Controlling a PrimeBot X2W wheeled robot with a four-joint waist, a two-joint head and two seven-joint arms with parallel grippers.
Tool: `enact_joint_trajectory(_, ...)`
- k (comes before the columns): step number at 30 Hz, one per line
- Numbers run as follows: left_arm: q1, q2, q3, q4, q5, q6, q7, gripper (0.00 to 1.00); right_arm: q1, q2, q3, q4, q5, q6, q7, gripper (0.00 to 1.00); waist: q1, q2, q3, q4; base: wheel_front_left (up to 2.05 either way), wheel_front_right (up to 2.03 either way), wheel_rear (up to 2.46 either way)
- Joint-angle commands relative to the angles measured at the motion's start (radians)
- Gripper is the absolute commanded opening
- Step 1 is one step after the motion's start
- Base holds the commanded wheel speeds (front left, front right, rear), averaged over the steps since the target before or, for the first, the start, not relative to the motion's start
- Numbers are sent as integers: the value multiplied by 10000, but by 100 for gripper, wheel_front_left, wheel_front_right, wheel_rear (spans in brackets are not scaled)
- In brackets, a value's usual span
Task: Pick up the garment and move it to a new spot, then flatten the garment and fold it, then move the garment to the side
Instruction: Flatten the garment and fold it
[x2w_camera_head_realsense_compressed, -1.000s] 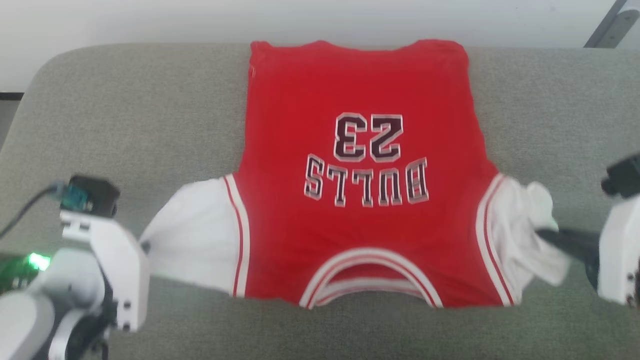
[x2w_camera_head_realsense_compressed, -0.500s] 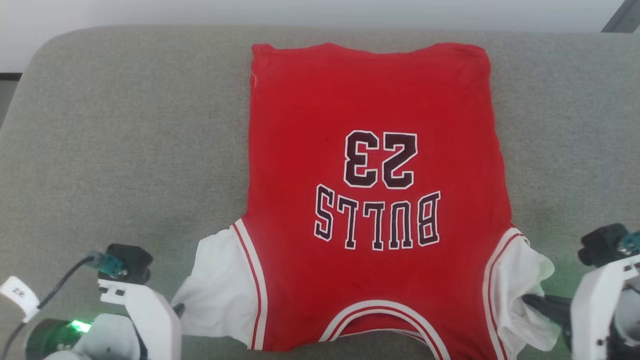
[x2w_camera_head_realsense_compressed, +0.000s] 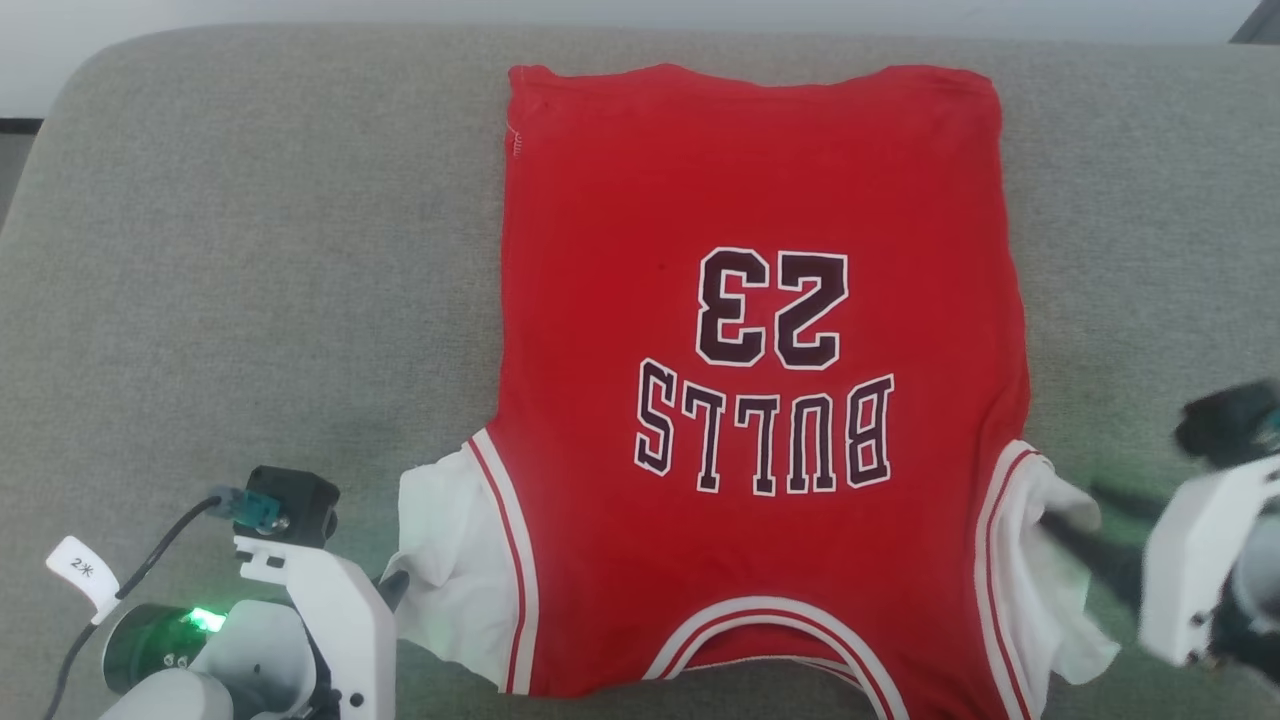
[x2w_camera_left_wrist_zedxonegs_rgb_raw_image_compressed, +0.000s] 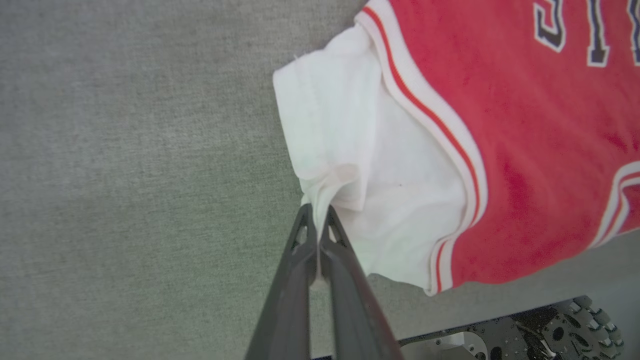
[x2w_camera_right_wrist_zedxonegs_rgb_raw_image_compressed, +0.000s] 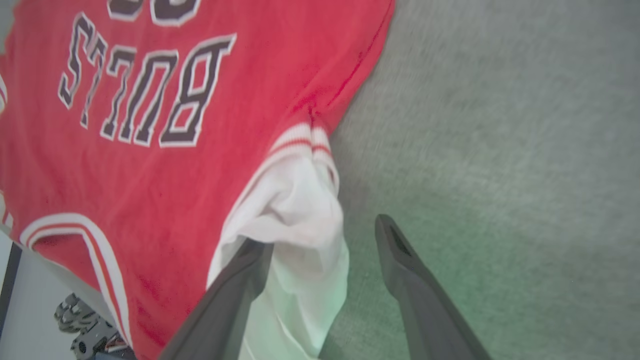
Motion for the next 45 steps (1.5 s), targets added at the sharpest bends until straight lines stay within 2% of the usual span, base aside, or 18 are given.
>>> enact_joint_trajectory(1, -112, -43, -22, 37, 190, -31, -87, 0, -172, -2, -220, -310, -106, -5, -115, 100, 0, 0, 49, 48, 0, 0, 0)
enact_joint_trajectory(7, -346, -310, -112, 52, 223, -62, -257, 0, -1164, 306, -1234, -1025, -842, -5, -945, 100, 0, 0, 350, 288, 0, 0, 0)
enact_joint_trajectory(13, -825, -730, -364, 112, 366, -230, -312, 0, -3313, 357, -1152, 55, -1603, -5, -1845, 100, 0, 0, 835, 733, 0, 0, 0)
enact_joint_trajectory(19, -1540, -1267, -762, 432, 548, -570, -301, 0, -5819, -4, -638, 2518, -1982, -5, -2035, 100, 0, 0, 1320, 1449, 0, 0, 0)
enact_joint_trajectory(26, -2104, -1872, -1153, 945, 656, -924, -399, 0, -8062, -280, -318, 6082, -2218, -5, -1475, 100, 0, 0, 1663, 2249, 0, 0, 0)
enact_joint_trajectory(33, -2295, -2230, -1360, 1340, 609, -1149, -511, 0, -9148, -398, -129, 8538, -2548, -4, -277, 100, 0, 0, 1867, 2702, 0, 0, 0)
enact_joint_trajectory(37, -2364, -2403, -1461, 1583, 563, -1282, -604, 0, -9392, -64, -354, 10115, -2572, -7, 636, 100, 0, 0, 1926, 2853, 0, 0, 0)
enact_joint_trajectory(40, -2428, -2526, -1514, 1741, 535, -1374, -667, 0, -9492, 77, -252, 10801, -2799, -5, 1030, 100, 0, 0, 1928, 2925, 0, 0, 0)
enact_joint_trajectory(41, -2440, -2551, -1521, 1789, 520, -1407, -692, 0, -9506, 145, -186, 10936, -2822, -4, 1159, 45, 0, 0, 1920, 2935, 0, 0, 0)
enact_joint_trajectory(42, -2453, -2579, -1523, 1828, 510, -1437, -719, 0, -9540, 204, -84, 10925, -2812, -2, 1186, 0, 0, 0, 1913, 2934, 0, 0, 0)
enact_joint_trajectory(45, -2508, -2607, -1472, 1960, 459, -1490, -797, 0, -9716, 59, 245, 10720, -2849, -4, 1036, 0, 0, 0, 1857, 2864, 0, 0, 0)
